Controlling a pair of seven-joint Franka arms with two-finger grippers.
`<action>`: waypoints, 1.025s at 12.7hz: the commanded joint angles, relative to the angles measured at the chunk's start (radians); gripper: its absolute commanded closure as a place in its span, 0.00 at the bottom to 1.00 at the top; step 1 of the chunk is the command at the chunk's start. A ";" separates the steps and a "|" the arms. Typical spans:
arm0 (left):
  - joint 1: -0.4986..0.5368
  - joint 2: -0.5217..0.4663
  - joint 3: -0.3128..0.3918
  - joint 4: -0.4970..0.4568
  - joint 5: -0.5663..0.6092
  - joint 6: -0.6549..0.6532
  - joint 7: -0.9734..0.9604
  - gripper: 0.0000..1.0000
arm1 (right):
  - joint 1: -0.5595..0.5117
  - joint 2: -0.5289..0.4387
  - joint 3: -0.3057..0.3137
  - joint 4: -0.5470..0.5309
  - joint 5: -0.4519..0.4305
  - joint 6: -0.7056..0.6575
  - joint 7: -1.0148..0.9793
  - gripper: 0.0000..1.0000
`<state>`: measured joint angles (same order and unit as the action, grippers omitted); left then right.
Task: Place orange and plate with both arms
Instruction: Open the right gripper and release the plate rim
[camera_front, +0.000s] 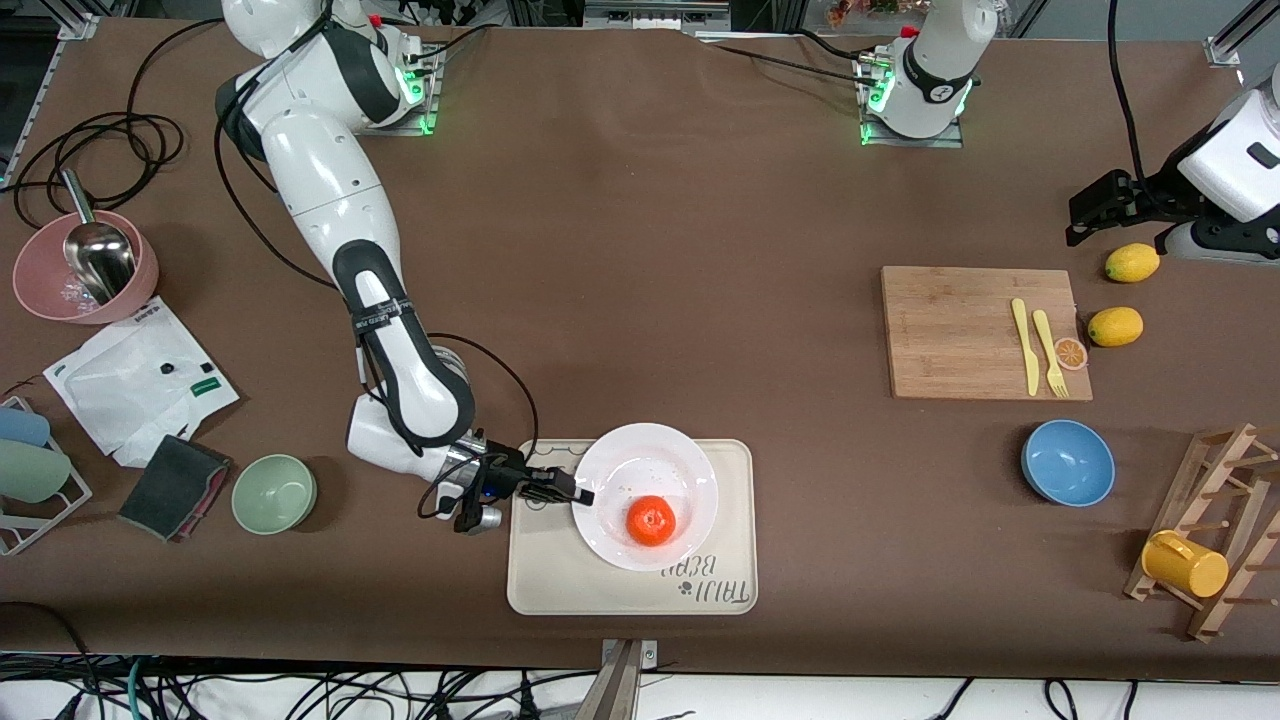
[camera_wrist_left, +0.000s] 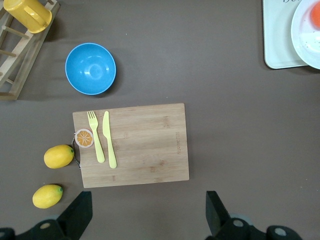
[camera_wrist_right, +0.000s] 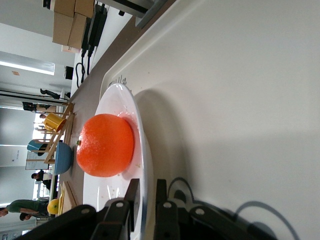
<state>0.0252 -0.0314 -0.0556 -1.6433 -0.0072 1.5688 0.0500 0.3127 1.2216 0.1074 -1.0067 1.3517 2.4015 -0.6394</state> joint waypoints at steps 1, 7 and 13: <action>0.007 0.015 -0.006 0.031 0.021 -0.021 0.001 0.00 | -0.006 -0.037 0.000 -0.010 -0.086 -0.016 0.004 0.78; 0.004 0.016 -0.009 0.033 0.022 -0.021 -0.001 0.00 | -0.053 -0.242 0.005 -0.211 -0.342 -0.077 0.067 0.48; 0.005 0.031 -0.006 0.049 0.022 -0.023 0.005 0.00 | -0.106 -0.586 -0.011 -0.568 -0.699 -0.197 0.072 0.42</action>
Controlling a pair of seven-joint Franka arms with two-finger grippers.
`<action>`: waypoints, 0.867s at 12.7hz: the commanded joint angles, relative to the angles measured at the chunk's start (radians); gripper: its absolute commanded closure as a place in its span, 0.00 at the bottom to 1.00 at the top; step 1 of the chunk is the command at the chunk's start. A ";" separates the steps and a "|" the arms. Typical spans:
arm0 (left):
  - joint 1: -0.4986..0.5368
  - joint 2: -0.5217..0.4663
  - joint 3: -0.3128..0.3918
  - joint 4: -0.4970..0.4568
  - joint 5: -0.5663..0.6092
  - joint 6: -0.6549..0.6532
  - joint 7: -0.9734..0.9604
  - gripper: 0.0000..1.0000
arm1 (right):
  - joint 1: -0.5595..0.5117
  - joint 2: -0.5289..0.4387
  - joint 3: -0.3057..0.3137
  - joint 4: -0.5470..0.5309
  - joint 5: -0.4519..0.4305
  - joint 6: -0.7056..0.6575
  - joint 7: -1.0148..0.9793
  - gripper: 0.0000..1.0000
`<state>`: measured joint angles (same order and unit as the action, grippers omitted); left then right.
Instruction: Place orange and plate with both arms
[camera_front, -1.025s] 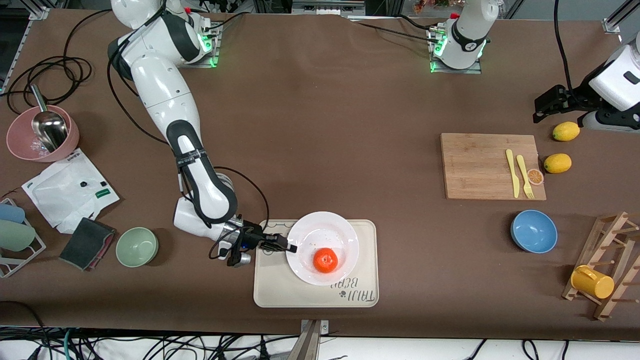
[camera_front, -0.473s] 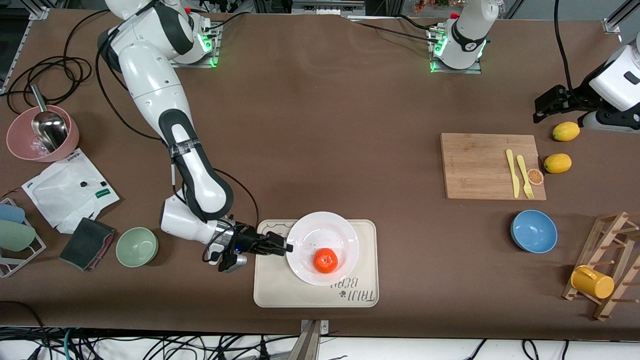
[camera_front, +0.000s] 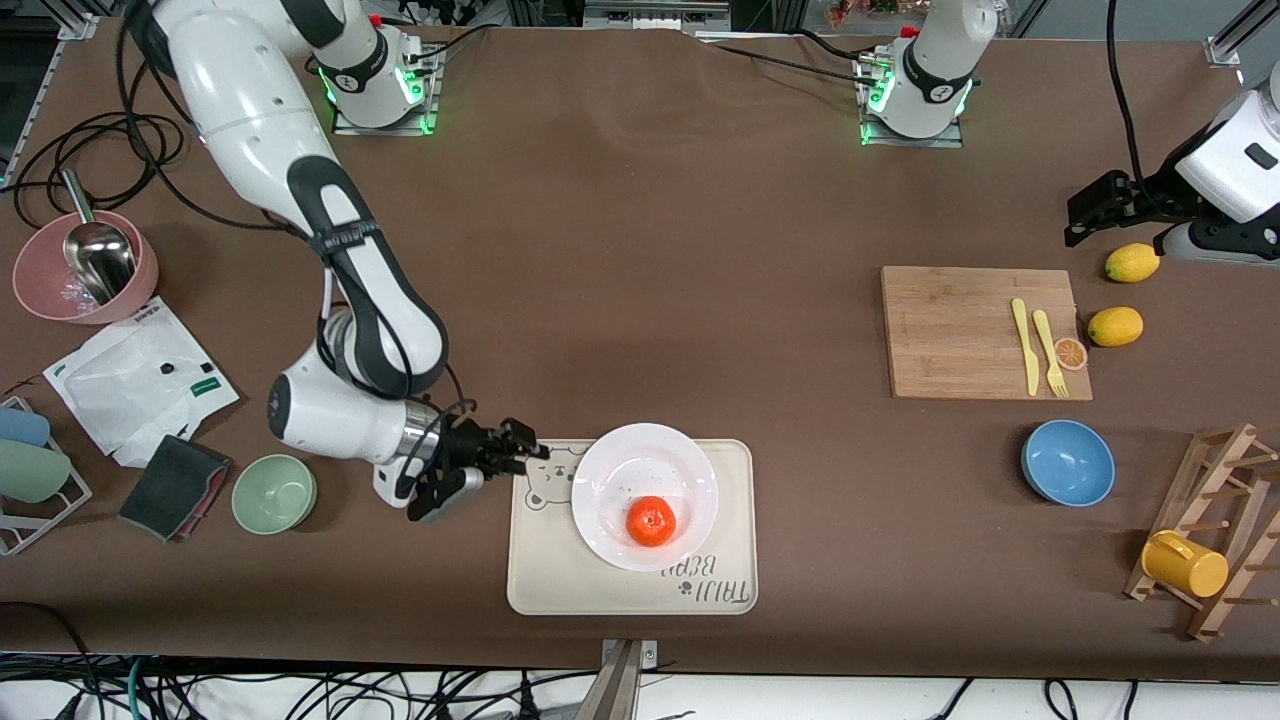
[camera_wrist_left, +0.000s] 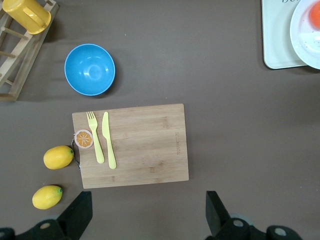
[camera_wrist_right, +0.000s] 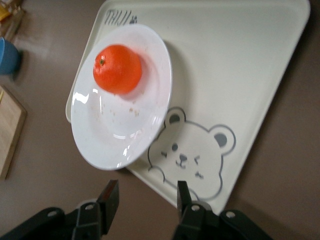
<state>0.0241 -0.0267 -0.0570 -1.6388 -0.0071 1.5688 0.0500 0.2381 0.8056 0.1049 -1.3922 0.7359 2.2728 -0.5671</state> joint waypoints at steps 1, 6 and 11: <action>0.008 0.027 -0.003 0.050 0.022 -0.023 0.008 0.00 | -0.034 -0.224 -0.040 -0.198 -0.137 -0.150 0.051 0.41; 0.010 0.043 -0.004 0.054 0.019 -0.021 -0.001 0.00 | -0.034 -0.483 -0.068 -0.240 -0.424 -0.416 0.332 0.13; 0.011 0.054 -0.004 0.077 0.022 -0.020 0.001 0.00 | -0.036 -0.640 -0.125 -0.283 -0.604 -0.527 0.389 0.00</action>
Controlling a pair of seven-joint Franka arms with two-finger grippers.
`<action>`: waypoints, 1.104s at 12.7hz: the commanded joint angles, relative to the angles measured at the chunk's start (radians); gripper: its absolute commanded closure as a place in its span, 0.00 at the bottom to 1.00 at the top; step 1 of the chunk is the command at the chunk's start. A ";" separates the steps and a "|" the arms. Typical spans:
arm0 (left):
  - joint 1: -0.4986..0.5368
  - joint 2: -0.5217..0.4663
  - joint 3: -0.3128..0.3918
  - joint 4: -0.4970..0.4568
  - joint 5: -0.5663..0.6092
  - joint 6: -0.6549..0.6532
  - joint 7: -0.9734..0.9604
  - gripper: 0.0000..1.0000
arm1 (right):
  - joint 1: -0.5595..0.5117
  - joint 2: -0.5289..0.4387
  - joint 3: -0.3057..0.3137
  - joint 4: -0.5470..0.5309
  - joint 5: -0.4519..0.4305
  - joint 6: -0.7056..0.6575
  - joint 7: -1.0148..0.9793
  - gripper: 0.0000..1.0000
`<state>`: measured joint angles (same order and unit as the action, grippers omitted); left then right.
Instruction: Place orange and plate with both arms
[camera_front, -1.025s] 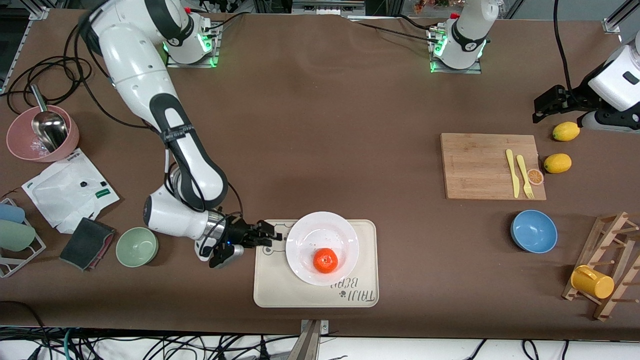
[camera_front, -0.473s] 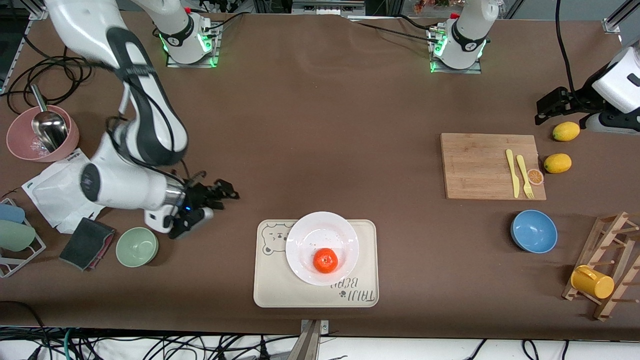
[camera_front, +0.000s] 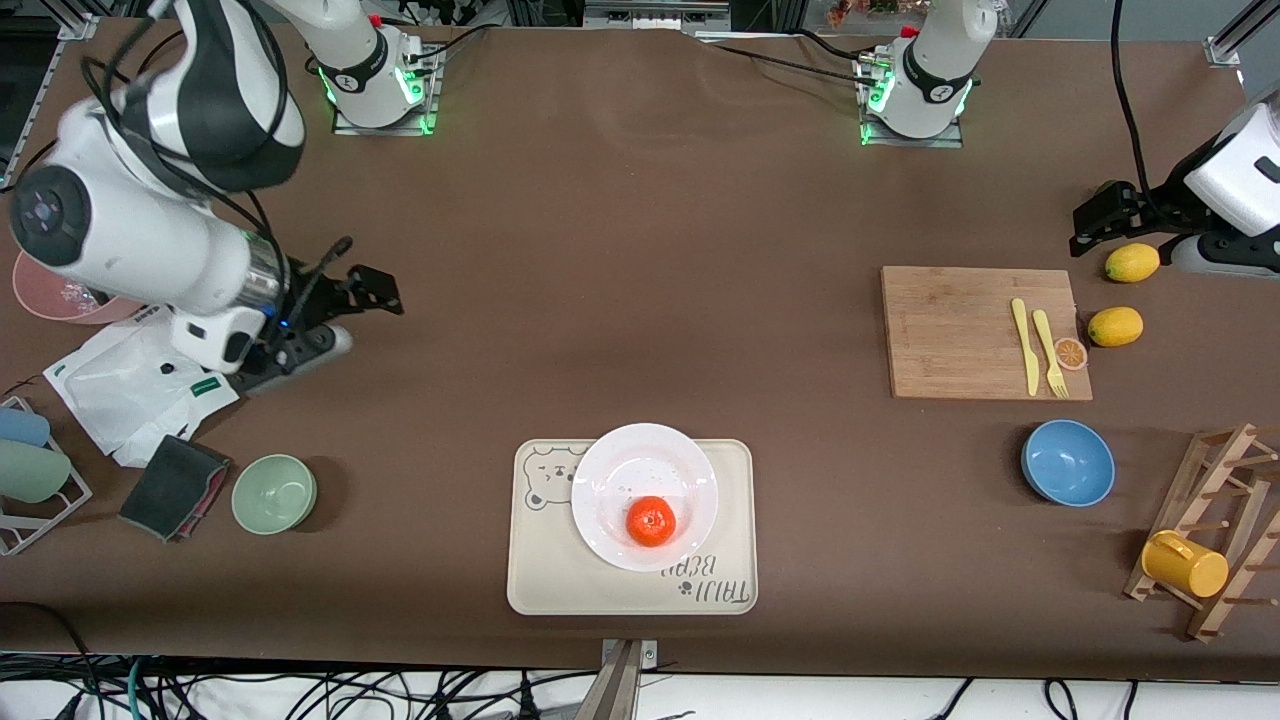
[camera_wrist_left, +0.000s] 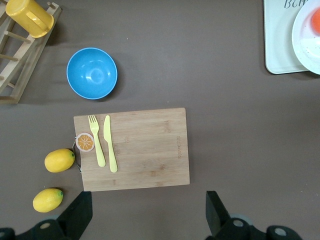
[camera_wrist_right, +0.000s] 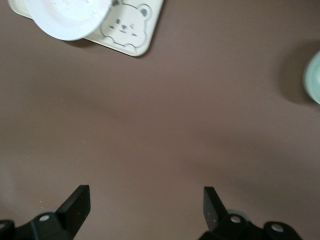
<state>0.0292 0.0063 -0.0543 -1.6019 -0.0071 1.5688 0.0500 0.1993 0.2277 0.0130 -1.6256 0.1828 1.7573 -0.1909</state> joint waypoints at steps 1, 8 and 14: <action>0.008 0.021 -0.007 0.040 0.024 -0.020 0.001 0.00 | 0.003 -0.068 -0.059 -0.049 -0.071 -0.015 0.011 0.00; 0.014 0.040 -0.006 0.042 0.022 -0.012 0.011 0.00 | -0.003 -0.159 -0.076 -0.080 -0.092 -0.030 0.011 0.00; 0.017 0.032 -0.006 0.042 0.022 -0.018 0.013 0.00 | -0.005 -0.165 -0.108 -0.019 -0.131 -0.073 0.036 0.00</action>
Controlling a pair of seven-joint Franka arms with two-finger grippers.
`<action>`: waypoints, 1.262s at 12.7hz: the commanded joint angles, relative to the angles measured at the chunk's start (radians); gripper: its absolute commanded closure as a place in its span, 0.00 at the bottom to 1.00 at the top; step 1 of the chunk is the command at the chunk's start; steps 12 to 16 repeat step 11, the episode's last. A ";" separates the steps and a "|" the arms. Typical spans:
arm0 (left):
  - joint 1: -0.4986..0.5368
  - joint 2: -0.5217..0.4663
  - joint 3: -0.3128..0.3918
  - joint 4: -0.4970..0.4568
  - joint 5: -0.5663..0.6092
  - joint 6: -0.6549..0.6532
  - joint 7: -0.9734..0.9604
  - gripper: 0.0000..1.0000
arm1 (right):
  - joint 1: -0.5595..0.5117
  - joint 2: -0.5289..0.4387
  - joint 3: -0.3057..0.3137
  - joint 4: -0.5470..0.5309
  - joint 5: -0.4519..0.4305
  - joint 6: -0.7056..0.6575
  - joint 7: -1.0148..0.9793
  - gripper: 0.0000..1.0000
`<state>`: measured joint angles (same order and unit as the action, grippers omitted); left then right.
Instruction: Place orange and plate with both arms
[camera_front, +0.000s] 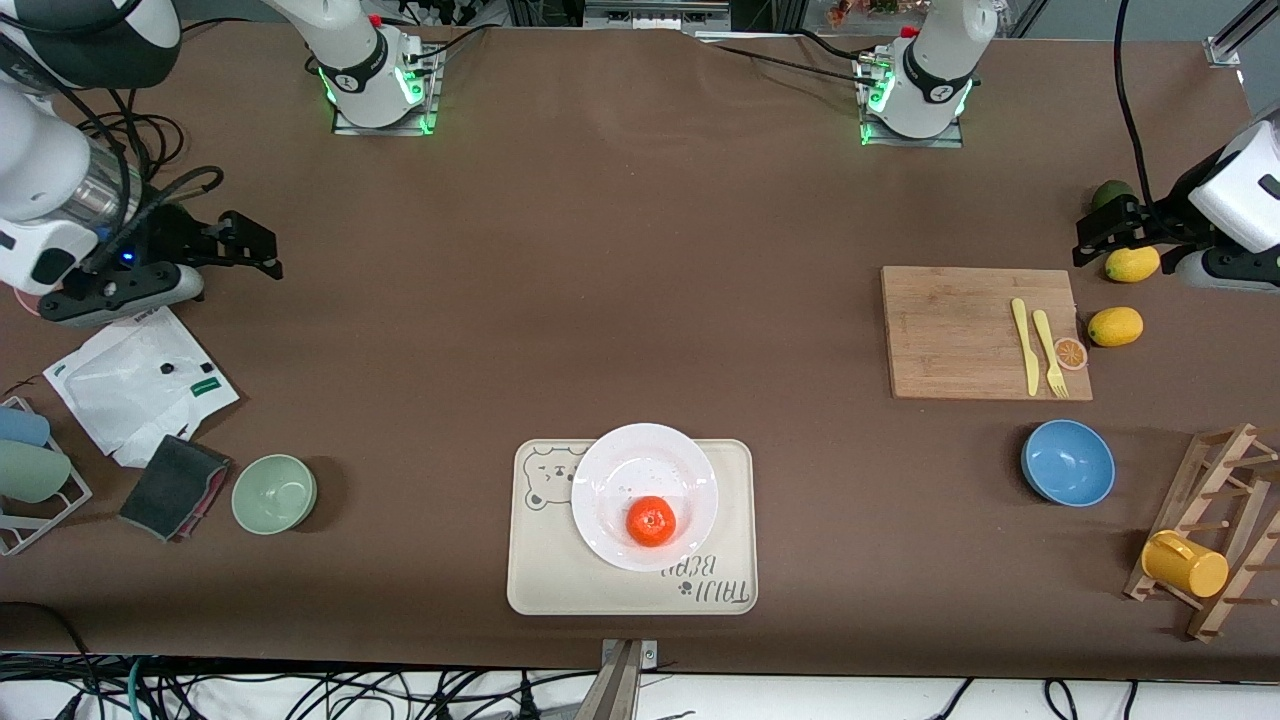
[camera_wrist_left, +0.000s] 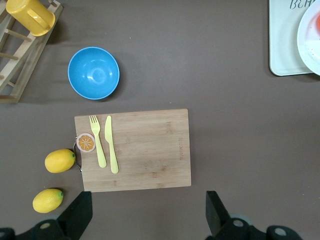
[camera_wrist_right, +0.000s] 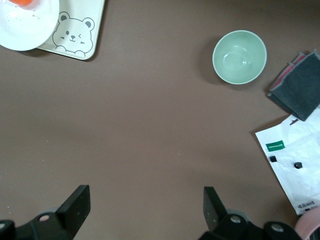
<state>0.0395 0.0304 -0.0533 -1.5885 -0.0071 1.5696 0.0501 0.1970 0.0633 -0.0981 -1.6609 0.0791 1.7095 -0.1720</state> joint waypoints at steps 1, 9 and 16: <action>0.006 0.008 -0.007 0.028 0.022 -0.019 0.013 0.00 | -0.004 0.018 0.003 0.020 -0.021 -0.025 0.017 0.00; 0.006 0.008 -0.007 0.028 0.022 -0.019 0.013 0.00 | -0.017 0.021 -0.006 0.043 -0.036 -0.044 0.014 0.00; 0.006 0.008 -0.008 0.028 0.022 -0.019 0.013 0.00 | -0.017 0.018 -0.006 0.043 -0.039 -0.051 0.014 0.00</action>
